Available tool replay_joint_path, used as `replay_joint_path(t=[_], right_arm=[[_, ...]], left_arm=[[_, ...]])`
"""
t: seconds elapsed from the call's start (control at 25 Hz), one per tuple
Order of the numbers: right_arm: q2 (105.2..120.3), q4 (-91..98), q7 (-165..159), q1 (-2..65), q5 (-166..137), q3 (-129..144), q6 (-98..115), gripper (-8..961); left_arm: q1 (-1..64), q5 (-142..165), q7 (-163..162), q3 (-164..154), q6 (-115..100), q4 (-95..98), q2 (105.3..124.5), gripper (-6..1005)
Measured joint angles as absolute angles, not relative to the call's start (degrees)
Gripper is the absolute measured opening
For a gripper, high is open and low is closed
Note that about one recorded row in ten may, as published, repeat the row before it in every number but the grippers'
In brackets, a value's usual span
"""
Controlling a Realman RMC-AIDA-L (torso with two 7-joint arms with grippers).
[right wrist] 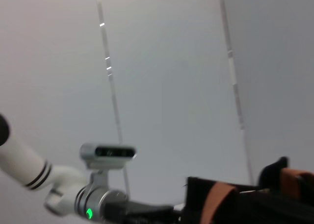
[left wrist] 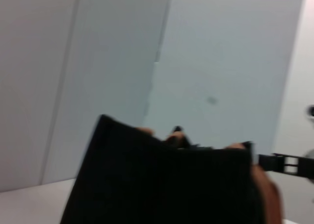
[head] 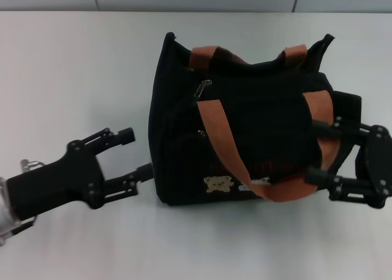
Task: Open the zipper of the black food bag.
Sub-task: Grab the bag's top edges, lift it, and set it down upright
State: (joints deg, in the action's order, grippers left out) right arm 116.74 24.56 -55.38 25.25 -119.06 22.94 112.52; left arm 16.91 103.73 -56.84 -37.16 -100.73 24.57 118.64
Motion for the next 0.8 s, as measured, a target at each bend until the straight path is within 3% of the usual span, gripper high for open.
replay_joint_path(t=[0.4, 0.8], right_arm=[[116.85, 23.69, -54.92, 24.34, -119.06, 20.96, 110.9, 805], [116.96, 23.64, -54.87, 24.26, -119.09, 20.91, 110.19, 805]], left_arm=[[22.26, 103.73, -48.43, -36.65, -90.08, 13.52, 118.97, 822], [22.6, 103.56, -47.37, -36.12, -90.3, 12.79, 118.79, 399]])
